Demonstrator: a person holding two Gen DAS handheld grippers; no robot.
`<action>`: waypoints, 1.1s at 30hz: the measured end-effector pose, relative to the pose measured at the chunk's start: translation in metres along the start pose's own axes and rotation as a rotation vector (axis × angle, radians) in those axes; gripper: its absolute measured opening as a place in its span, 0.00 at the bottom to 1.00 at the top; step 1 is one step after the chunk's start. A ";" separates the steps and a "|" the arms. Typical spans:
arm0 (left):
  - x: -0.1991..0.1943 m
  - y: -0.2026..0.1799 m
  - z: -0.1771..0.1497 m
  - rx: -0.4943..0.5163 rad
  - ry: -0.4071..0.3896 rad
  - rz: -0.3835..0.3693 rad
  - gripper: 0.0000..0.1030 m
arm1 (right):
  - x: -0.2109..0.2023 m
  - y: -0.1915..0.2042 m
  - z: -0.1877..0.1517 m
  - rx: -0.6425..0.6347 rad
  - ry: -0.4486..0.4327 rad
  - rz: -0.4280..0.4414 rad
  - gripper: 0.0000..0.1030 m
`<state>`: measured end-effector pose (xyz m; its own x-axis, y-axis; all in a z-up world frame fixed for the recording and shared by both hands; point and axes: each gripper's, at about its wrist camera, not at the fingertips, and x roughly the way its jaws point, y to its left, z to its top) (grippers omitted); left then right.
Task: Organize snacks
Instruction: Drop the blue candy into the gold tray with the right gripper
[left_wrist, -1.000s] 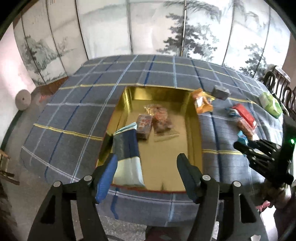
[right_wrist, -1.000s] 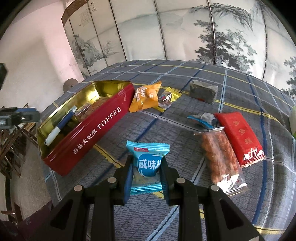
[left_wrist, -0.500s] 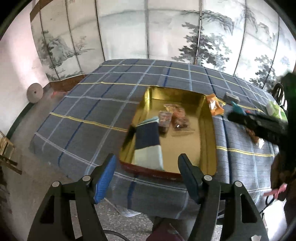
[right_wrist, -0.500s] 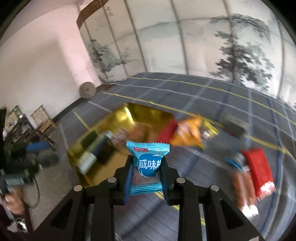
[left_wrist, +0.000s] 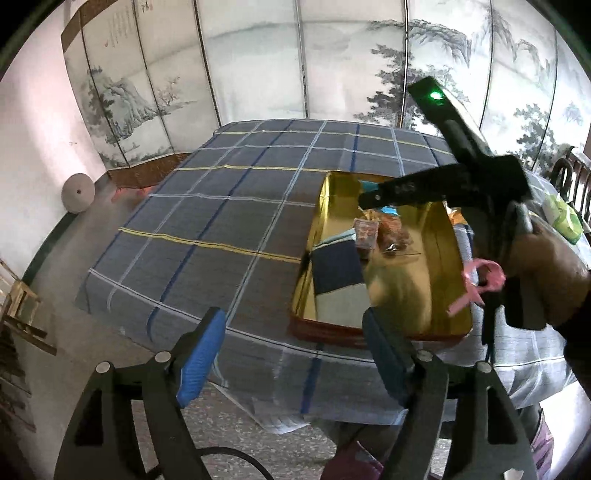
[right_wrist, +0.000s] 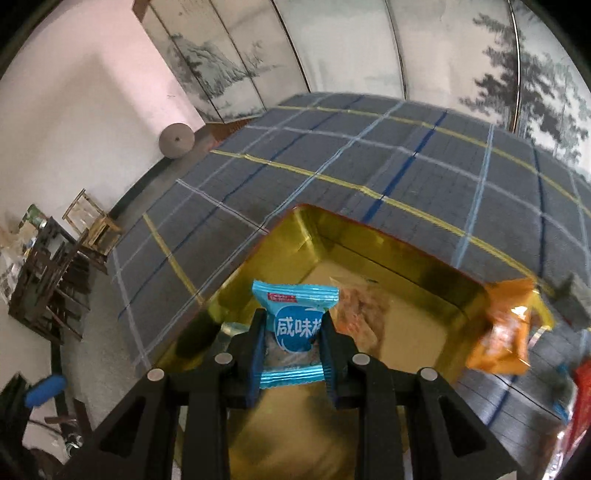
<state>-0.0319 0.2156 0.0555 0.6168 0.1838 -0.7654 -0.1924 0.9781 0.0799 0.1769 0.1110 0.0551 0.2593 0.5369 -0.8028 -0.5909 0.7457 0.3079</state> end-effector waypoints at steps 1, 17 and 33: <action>0.001 0.001 0.000 0.003 0.003 0.001 0.71 | 0.008 0.001 0.004 0.004 0.009 -0.012 0.26; 0.023 0.013 -0.006 0.005 0.064 0.023 0.71 | 0.046 0.003 0.027 0.045 0.046 -0.061 0.26; 0.027 0.009 -0.008 0.007 0.091 0.021 0.72 | 0.029 -0.008 0.024 0.105 -0.050 0.046 0.35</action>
<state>-0.0234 0.2289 0.0305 0.5405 0.1952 -0.8184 -0.1990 0.9748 0.1011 0.2078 0.1306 0.0416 0.2729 0.5884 -0.7611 -0.5205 0.7556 0.3976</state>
